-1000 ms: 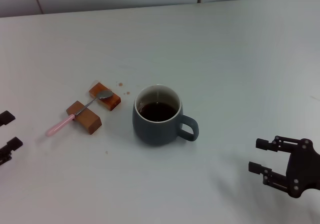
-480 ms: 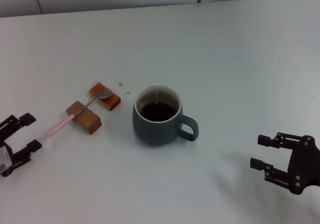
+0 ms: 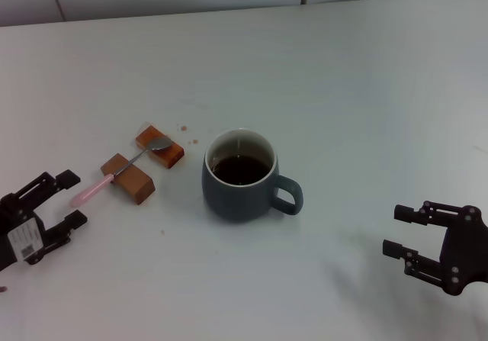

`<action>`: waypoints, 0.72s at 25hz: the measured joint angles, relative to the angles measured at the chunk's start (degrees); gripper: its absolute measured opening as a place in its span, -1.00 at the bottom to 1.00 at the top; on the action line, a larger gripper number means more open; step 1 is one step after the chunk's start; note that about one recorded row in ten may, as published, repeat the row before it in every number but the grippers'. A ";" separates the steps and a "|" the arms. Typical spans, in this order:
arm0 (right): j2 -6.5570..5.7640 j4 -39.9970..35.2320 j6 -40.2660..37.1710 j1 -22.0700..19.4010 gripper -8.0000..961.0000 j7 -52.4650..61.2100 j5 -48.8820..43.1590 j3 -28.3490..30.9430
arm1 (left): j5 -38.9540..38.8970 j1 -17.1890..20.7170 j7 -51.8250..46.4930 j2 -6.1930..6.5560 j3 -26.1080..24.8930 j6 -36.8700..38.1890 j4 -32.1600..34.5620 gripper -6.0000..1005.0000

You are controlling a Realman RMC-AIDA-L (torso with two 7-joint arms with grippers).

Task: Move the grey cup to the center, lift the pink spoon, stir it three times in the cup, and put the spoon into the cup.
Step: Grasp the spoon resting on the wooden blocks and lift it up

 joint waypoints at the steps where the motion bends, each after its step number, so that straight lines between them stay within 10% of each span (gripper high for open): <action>1: 0.00 0.00 0.00 0.00 0.12 0.00 0.00 0.00 | 0.00 0.00 0.00 0.00 0.00 0.00 0.00 0.67; 18: 0.00 -0.07 0.00 -0.18 0.12 0.02 -0.05 0.09 | -0.02 -3.33 0.19 -0.48 0.44 -3.73 -1.55 0.67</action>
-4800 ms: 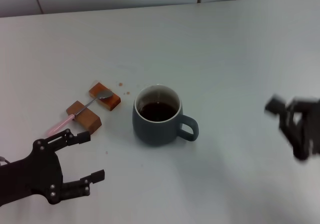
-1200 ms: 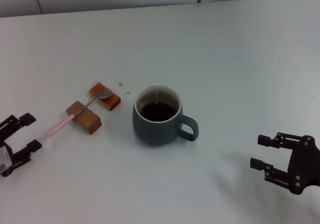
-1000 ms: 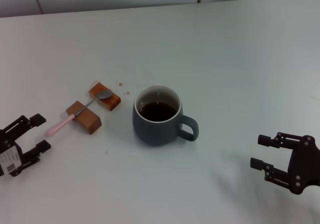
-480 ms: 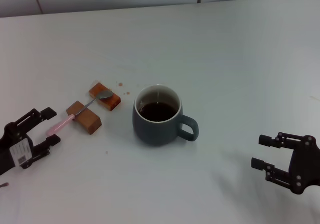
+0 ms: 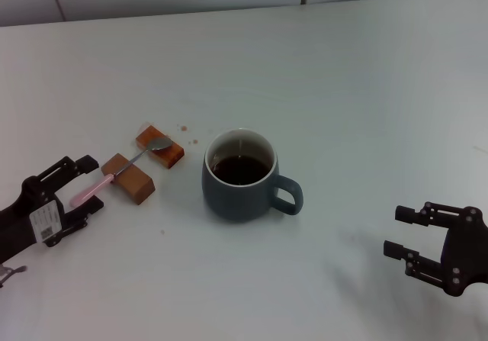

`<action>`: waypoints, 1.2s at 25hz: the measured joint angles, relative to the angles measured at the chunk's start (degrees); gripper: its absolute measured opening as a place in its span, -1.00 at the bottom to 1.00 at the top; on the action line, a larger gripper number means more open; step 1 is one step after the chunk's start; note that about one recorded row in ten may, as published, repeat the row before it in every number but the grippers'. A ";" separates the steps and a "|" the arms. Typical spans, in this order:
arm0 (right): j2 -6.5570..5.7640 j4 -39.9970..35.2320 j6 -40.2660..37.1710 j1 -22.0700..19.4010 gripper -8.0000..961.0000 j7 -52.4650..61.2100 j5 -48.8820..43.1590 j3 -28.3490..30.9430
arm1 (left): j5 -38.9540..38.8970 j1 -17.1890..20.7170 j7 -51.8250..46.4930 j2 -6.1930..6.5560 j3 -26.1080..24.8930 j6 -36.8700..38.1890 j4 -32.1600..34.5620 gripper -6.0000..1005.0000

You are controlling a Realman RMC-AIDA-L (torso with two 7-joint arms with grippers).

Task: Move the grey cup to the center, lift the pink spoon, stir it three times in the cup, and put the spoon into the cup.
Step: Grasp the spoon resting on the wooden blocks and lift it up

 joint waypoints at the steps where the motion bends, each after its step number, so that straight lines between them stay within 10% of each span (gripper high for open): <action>1: 0.00 0.00 0.00 0.00 0.12 0.02 0.00 0.00 | 0.00 0.00 0.00 0.00 0.00 0.00 0.00 0.68; 23: 0.00 0.00 0.01 -0.10 0.12 0.08 0.00 0.61 | -0.18 -1.31 0.48 -0.05 1.59 -2.77 -1.67 0.55; 30: 0.00 0.00 0.01 -0.07 0.12 0.08 0.00 0.65 | -0.39 -1.52 1.22 0.01 1.22 -2.95 -2.08 -0.07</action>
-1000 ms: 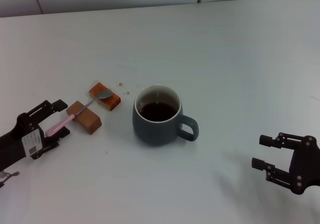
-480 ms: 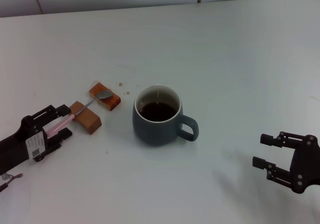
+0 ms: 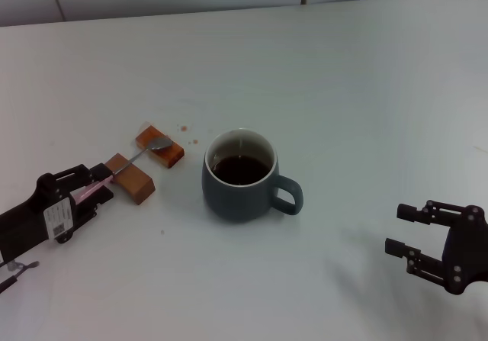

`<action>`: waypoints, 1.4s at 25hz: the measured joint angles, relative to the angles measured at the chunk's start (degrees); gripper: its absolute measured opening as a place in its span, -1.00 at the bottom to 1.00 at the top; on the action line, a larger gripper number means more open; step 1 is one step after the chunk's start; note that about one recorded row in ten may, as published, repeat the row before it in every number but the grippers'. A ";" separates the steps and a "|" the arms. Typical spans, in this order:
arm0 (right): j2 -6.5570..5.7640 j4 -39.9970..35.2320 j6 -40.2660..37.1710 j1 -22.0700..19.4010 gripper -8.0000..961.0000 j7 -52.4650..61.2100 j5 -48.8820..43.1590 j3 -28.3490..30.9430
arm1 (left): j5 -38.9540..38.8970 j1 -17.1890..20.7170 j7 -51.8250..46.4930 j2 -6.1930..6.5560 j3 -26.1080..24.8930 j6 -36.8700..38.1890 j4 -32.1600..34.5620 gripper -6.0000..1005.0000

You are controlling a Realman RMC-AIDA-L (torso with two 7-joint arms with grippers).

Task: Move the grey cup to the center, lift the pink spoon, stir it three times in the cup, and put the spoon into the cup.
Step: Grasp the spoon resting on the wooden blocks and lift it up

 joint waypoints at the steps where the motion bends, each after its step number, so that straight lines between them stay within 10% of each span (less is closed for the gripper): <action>1: 0.00 0.00 0.01 0.00 0.12 0.00 0.00 0.05 | 0.00 -0.01 0.03 0.05 -0.01 -0.09 -0.05 -0.13; 35: 0.00 0.00 0.10 0.25 0.12 0.00 0.09 0.14 | -0.04 -0.67 1.40 0.38 0.12 -1.95 -0.14 -0.24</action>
